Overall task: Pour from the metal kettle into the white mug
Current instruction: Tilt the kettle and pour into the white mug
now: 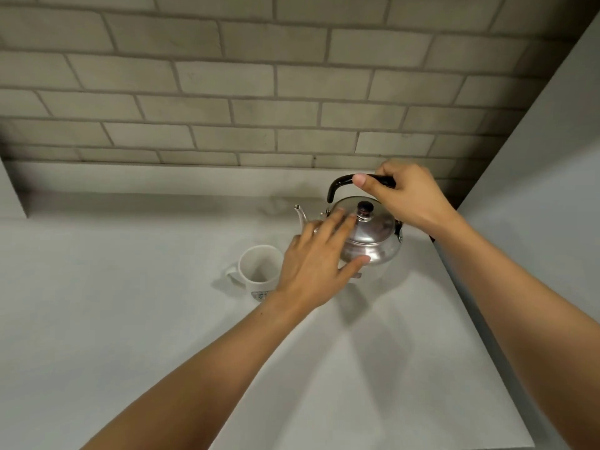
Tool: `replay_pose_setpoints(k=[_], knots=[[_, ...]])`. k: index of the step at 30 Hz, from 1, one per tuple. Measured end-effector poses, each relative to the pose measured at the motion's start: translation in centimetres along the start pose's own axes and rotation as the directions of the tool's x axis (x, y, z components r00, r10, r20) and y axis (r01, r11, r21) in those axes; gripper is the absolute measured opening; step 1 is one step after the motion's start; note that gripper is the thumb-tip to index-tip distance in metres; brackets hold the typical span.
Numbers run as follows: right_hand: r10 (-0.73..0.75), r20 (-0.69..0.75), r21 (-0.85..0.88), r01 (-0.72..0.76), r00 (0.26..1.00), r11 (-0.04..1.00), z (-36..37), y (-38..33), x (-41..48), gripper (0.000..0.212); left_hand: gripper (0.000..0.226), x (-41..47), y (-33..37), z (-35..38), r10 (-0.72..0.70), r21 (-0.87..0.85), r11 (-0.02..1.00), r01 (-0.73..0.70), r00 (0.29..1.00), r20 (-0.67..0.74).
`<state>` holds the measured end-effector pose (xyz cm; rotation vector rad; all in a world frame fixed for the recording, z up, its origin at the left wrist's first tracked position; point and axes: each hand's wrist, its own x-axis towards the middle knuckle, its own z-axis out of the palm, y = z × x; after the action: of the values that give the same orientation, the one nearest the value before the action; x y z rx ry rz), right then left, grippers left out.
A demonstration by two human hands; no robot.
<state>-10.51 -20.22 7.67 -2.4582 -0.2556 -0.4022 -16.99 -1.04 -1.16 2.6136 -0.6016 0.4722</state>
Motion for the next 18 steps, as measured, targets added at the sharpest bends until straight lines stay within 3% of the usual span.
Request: replay_pose_setpoints(k=[4,10,18], knots=[[0.003,0.009,-0.018,-0.003,1.000,1.000,0.0,-1.0,-2.0,0.060,0.073,-1.4,0.8,0.0,-0.010,0.024,1.000,0.010,1.000,0.015],[-0.004,0.036,-0.021,0.005,0.999,1.000,0.0,-2.4,-3.5,0.057,0.074,-2.9,1.1,-0.1,-0.071,-0.108,0.991,0.078,0.995,0.075],[-0.096,0.121,-0.094,0.108,0.988,0.990,0.7,-5.4,-3.7,0.055,0.071,-4.7,0.8,0.2,-0.151,-0.174,0.972,0.156,0.988,0.043]])
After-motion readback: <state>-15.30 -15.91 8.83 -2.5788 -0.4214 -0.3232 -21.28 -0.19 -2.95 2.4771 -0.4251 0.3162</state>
